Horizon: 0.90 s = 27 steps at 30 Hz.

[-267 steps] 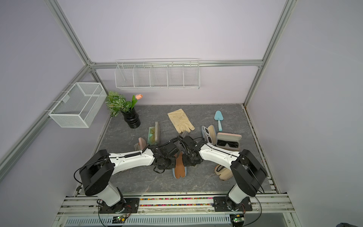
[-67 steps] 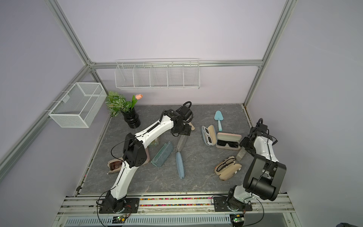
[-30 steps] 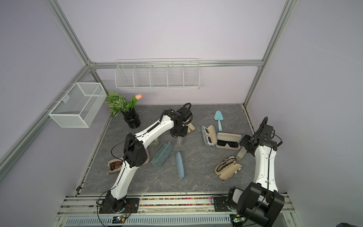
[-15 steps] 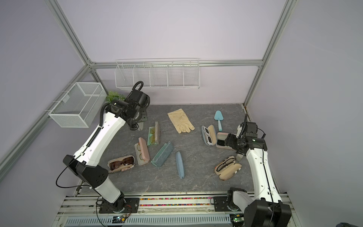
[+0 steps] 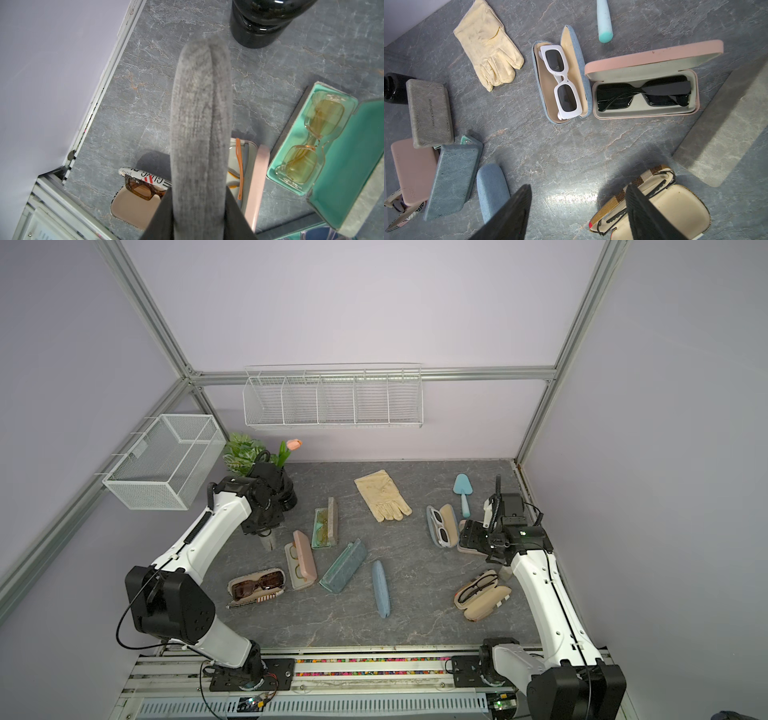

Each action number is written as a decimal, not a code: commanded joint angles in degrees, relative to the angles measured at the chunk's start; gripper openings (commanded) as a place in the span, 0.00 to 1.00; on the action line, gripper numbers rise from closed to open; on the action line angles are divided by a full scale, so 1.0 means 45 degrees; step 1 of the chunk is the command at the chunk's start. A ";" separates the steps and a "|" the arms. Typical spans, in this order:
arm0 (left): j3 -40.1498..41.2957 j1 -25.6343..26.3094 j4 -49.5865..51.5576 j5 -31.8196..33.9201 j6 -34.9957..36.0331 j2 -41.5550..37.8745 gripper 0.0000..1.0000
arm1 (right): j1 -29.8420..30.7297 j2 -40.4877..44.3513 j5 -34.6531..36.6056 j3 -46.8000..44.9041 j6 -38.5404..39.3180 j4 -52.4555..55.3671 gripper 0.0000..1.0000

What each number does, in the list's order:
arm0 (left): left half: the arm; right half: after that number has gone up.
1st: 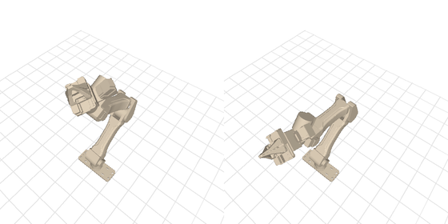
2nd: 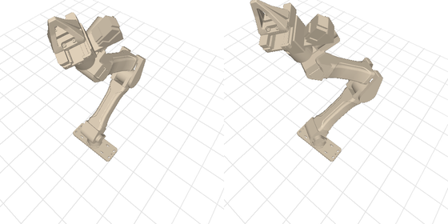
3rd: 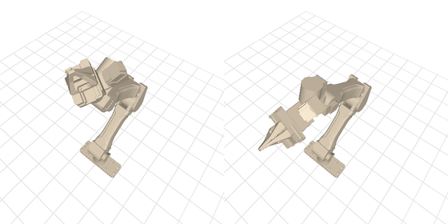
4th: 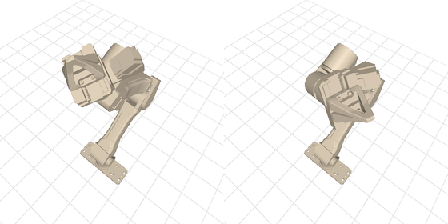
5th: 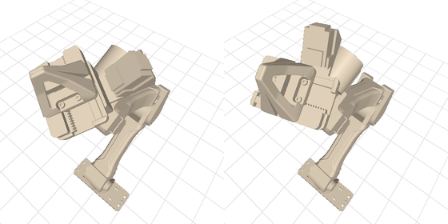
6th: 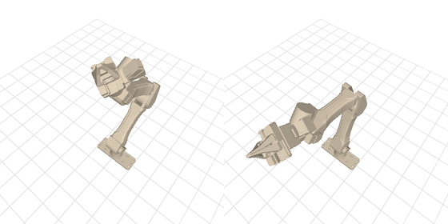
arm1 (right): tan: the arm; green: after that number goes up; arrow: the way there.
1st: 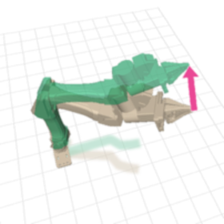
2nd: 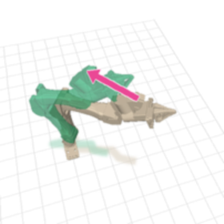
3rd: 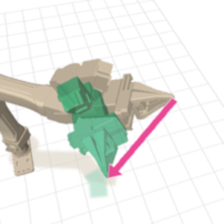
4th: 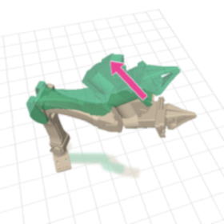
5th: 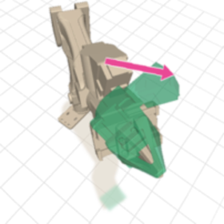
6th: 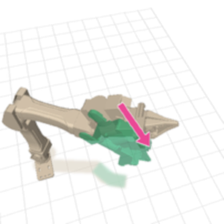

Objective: Close the glasses case
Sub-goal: Place the glasses case at the center of the board.

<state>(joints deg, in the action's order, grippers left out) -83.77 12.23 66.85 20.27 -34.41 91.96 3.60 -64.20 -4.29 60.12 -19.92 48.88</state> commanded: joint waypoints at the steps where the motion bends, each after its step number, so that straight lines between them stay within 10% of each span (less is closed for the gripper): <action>1: 0.0339 -0.0509 -0.1031 -0.0289 -0.0126 0.0390 0.25 | 0.0288 -0.0136 0.0267 0.0311 -0.0275 0.0075 0.75; 27: 0.0216 -0.2869 -0.3271 -0.1850 0.0313 0.4047 0.28 | 0.2735 -0.0885 0.1225 0.0827 -0.0942 0.0314 0.78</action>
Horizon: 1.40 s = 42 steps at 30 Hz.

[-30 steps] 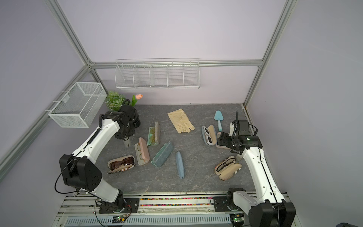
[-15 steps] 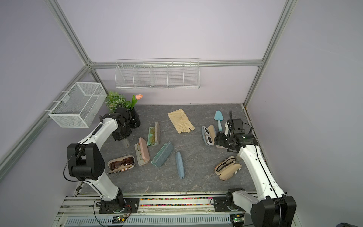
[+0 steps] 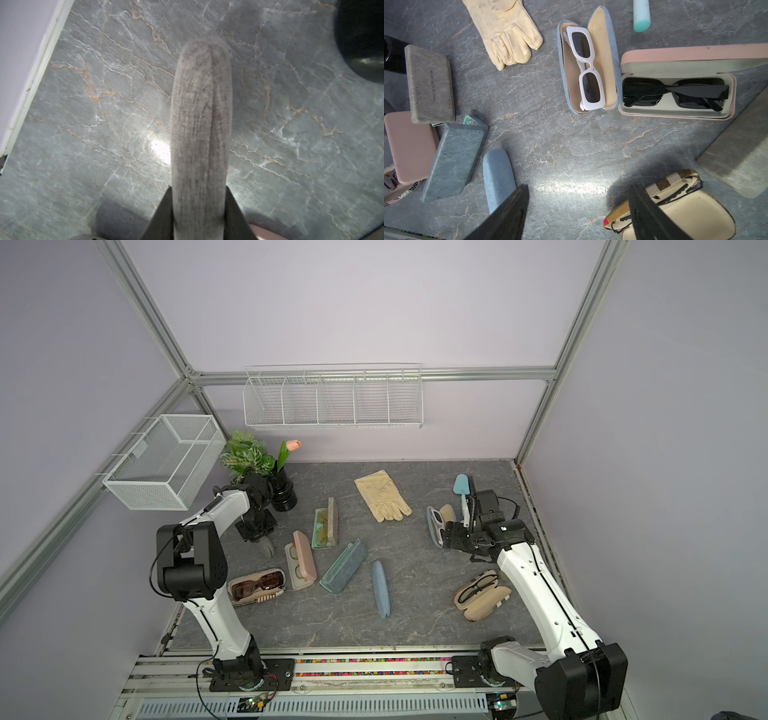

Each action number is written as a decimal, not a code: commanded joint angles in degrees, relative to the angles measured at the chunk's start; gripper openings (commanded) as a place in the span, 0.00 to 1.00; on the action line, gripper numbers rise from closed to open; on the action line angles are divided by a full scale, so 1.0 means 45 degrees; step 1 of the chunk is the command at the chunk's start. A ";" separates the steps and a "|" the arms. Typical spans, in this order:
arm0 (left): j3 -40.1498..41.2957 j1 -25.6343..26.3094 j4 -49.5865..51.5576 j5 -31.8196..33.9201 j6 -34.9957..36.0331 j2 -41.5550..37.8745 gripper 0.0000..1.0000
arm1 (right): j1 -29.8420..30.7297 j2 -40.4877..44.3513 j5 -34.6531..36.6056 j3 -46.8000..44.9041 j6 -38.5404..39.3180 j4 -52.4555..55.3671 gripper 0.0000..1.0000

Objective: Close the glasses case
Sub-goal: Place the glasses case at the center of the board, then pick up the glasses case at the center of the board.

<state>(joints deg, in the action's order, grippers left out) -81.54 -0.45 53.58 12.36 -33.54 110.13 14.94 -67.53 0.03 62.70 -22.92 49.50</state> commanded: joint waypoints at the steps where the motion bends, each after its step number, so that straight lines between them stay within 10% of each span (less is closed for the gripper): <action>1: -0.0240 -0.0057 -0.0354 -0.0108 0.0126 0.0021 0.29 | 0.0348 -0.0184 0.0314 0.0292 -0.0315 0.0173 0.78; 26: 0.0227 0.0028 -0.0158 -0.0825 -0.0061 -0.1711 0.47 | 0.3824 -0.1019 0.0969 0.0925 -0.0857 0.0193 0.81; 42: 0.2128 0.2747 0.0233 -0.0600 -0.1355 -0.4852 0.56 | 0.6969 -0.3144 0.0443 0.0926 -0.1421 0.0212 0.82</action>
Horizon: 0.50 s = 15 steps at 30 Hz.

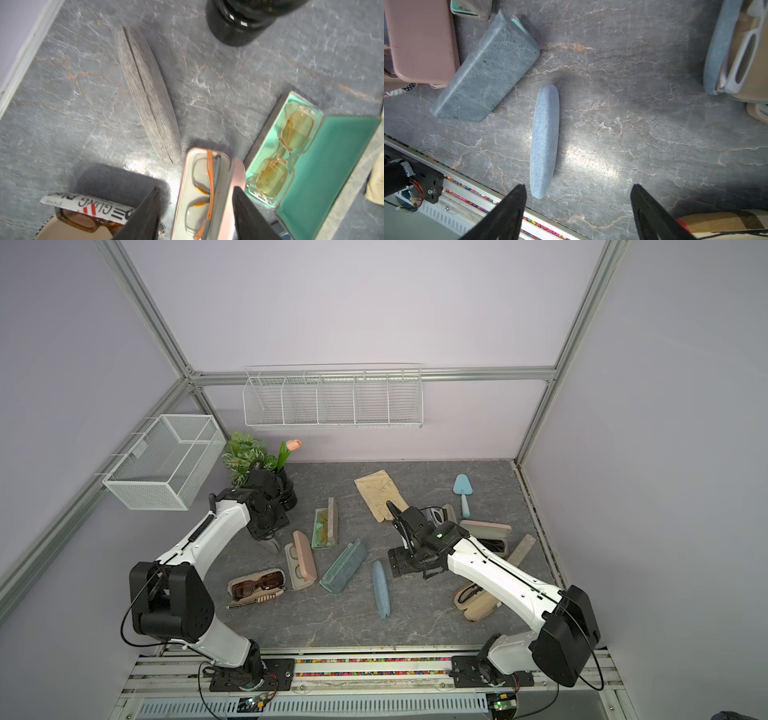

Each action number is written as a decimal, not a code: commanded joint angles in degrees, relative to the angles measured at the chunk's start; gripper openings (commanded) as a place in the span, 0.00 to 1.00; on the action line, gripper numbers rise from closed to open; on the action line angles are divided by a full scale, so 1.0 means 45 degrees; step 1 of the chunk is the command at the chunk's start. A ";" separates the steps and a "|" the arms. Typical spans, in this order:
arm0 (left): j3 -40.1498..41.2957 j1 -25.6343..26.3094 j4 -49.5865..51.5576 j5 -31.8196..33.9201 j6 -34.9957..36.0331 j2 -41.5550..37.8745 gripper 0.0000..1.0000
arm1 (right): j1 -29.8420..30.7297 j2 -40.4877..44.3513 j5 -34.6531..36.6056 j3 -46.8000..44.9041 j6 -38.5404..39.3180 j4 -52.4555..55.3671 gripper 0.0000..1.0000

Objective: Close the glasses case
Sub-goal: Pick up the glasses case at the center of the board.

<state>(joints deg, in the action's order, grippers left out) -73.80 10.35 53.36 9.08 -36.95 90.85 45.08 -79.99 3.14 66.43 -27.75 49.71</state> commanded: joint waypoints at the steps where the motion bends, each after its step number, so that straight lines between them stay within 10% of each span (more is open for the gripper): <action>1: 0.0632 0.0599 0.0290 0.0187 -0.0726 -0.0816 0.56 | 0.0402 -0.0534 -0.0329 0.0088 -0.0376 0.0136 0.82; 15: 0.3228 0.2031 -0.0038 -0.0356 -0.1714 -0.3641 0.56 | 0.1774 -0.3186 -0.1353 0.0100 -0.0807 -0.1247 0.81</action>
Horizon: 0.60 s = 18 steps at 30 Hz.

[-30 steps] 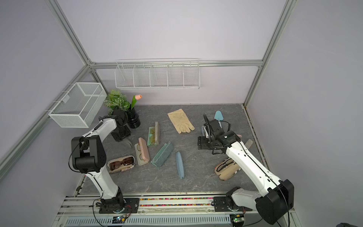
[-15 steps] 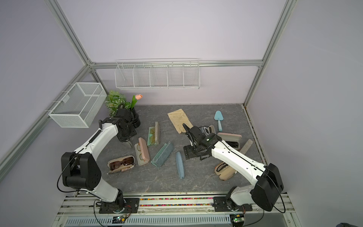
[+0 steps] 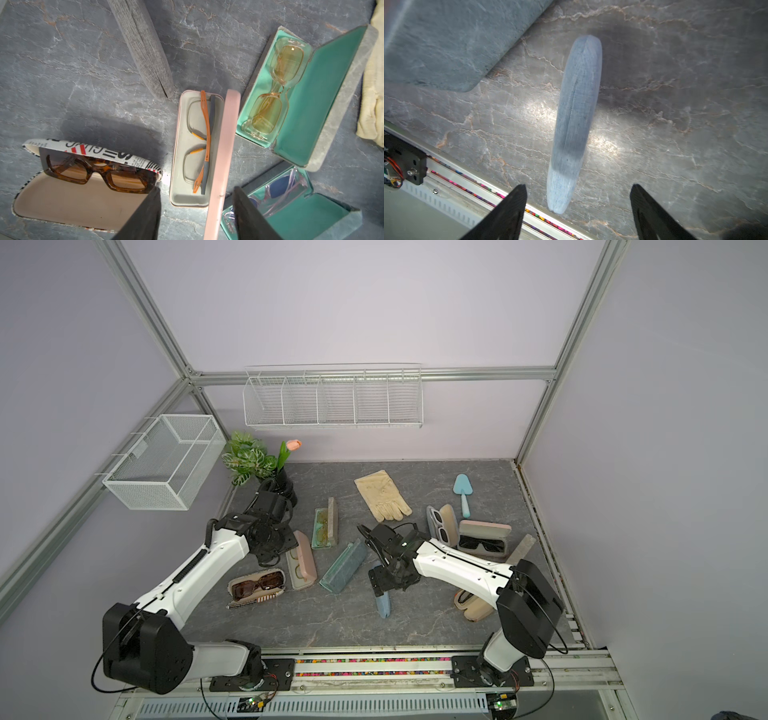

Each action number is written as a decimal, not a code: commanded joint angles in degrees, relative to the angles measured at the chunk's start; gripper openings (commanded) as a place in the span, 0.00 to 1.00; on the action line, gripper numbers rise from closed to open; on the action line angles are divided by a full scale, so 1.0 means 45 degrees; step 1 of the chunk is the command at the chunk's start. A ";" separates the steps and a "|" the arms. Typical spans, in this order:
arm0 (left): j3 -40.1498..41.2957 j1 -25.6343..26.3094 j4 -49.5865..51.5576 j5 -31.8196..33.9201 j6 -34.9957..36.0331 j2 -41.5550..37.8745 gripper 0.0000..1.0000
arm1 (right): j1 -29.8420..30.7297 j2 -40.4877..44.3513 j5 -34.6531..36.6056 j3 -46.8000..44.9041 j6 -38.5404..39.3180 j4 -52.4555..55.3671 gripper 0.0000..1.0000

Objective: Close the glasses case
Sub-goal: Pick up the glasses case at the center of the board.

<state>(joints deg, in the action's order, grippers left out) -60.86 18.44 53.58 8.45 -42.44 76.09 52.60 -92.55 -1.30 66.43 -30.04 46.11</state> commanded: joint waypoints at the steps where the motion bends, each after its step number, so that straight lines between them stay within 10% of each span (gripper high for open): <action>1: 0.0523 0.0338 -0.0129 -0.0226 -0.0587 -0.0471 0.56 | 0.0125 -0.0591 -0.0416 0.0109 -0.0316 -0.0543 0.80; 18: 0.1166 0.2231 -0.0277 0.0071 -0.1533 -0.1113 0.56 | 0.0167 -0.1318 0.0203 0.0555 -0.0436 -0.0335 0.32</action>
<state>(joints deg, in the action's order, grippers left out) -55.94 28.16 52.36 7.57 -47.72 72.69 53.12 -99.90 -2.92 67.02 -31.66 42.46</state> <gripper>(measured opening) 0.564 0.329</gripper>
